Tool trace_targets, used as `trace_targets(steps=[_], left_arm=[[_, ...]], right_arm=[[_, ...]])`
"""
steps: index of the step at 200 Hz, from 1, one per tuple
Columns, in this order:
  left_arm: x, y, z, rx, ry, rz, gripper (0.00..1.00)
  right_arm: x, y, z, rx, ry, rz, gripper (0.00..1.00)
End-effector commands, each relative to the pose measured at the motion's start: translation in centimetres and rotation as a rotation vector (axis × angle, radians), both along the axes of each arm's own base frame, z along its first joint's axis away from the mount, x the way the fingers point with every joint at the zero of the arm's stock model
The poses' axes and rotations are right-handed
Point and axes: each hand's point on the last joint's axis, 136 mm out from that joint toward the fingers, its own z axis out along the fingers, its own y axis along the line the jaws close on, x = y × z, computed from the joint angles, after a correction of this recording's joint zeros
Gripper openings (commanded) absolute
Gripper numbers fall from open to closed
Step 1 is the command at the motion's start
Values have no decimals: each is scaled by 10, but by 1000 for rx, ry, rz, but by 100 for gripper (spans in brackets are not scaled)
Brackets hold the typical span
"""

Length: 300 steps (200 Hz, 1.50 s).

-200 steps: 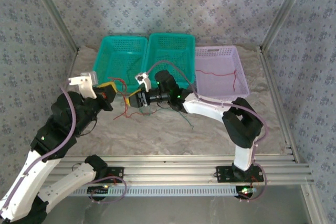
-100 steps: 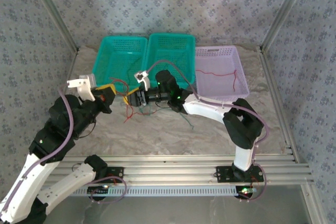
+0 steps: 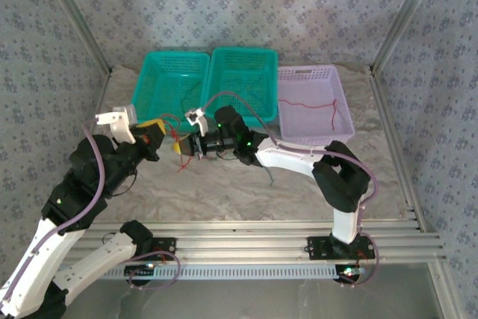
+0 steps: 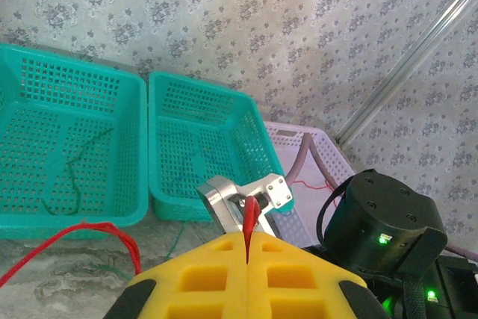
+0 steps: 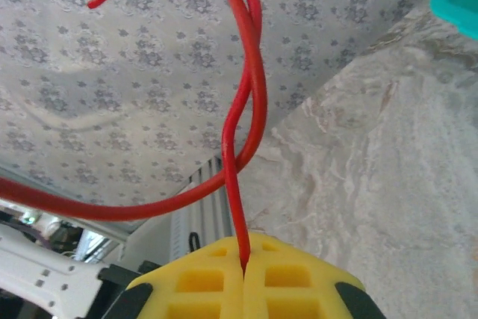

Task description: Untangle the cables

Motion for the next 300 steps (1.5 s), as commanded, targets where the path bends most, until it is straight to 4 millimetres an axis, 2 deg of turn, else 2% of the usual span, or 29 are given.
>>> trace_targets(steps=[1, 16, 18, 21, 48, 73, 105, 136, 165, 196, 220, 246, 277, 278, 288, 294, 300], left_arm=[[-8, 12, 29, -29, -78, 23, 0], [-12, 19, 39, -14, -101, 38, 0], [-13, 20, 41, -11, -104, 40, 0], [-14, 22, 43, -8, -108, 43, 0], [-24, 35, 66, 14, -160, 65, 0], [-29, 38, 87, 23, -194, 61, 0], [-29, 30, 116, 9, -234, 26, 0], [-3, -13, 120, 5, -200, -89, 0], [29, -52, 118, 6, -193, -155, 0], [66, -98, 119, 14, -175, -234, 0], [89, -135, 120, 16, -179, -304, 0], [112, -171, 114, 11, -175, -375, 0], [123, -215, 119, -4, -198, -467, 0], [125, -219, 114, 2, -190, -472, 0], [126, -233, 116, -5, -203, -510, 0], [130, -243, 110, -6, -192, -528, 0], [132, -249, 117, -19, -203, -536, 0]], right_arm=[[14, -11, -13, -35, 0, -58, 0], [24, -23, -21, -54, 0, -106, 0], [24, -28, -33, -75, 12, -114, 0], [26, -32, -39, -85, 19, -123, 0], [45, -64, -65, -101, 80, -195, 0], [59, -90, -69, -95, 100, -255, 0], [66, -123, -66, -110, 84, -326, 0], [65, -157, -22, -24, 62, -382, 0], [48, -177, 28, -23, -65, -396, 0], [29, -198, 65, -3, -132, -420, 0], [15, -211, 80, 6, -166, -432, 0], [0, -225, 86, 10, -188, -443, 0], [-21, -244, 105, 38, -248, -461, 0], [-22, -245, 105, 38, -250, -463, 0], [-28, -253, 113, 43, -273, -478, 0], [-32, -258, 117, 47, -286, -489, 0], [-36, -262, 122, 52, -301, -497, 0]])
